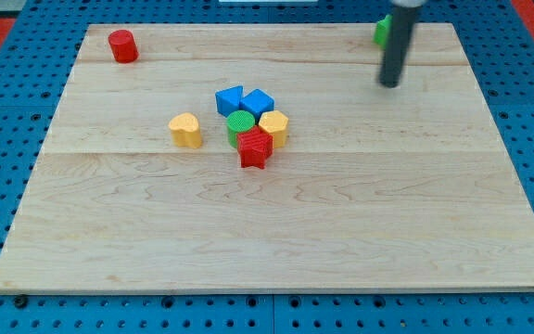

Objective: Slide the green circle to the bottom right of the red circle

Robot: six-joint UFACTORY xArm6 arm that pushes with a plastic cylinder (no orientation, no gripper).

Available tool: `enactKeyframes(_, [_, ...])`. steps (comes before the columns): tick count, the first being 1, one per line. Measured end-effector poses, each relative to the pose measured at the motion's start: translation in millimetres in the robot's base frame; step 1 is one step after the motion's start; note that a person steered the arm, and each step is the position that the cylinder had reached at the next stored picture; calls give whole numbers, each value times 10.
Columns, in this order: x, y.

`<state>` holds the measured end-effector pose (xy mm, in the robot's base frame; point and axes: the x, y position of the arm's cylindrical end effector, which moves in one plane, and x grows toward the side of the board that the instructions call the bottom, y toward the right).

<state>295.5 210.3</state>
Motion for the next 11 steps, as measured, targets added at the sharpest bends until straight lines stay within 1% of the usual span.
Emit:
enactKeyframes(1, [-732, 597])
enactKeyframes(2, [-1040, 276])
enactKeyframes(3, [-775, -672])
enactKeyframes(4, [-537, -1161])
enactKeyframes(5, [7, -1458])
enactKeyframes(6, [443, -1768])
enactKeyframes(7, [124, -1517])
enactKeyframes(8, [18, -1946])
enactKeyframes(9, [523, -2649])
enactKeyframes(10, [144, -2698])
enactKeyframes(11, [-390, -3157])
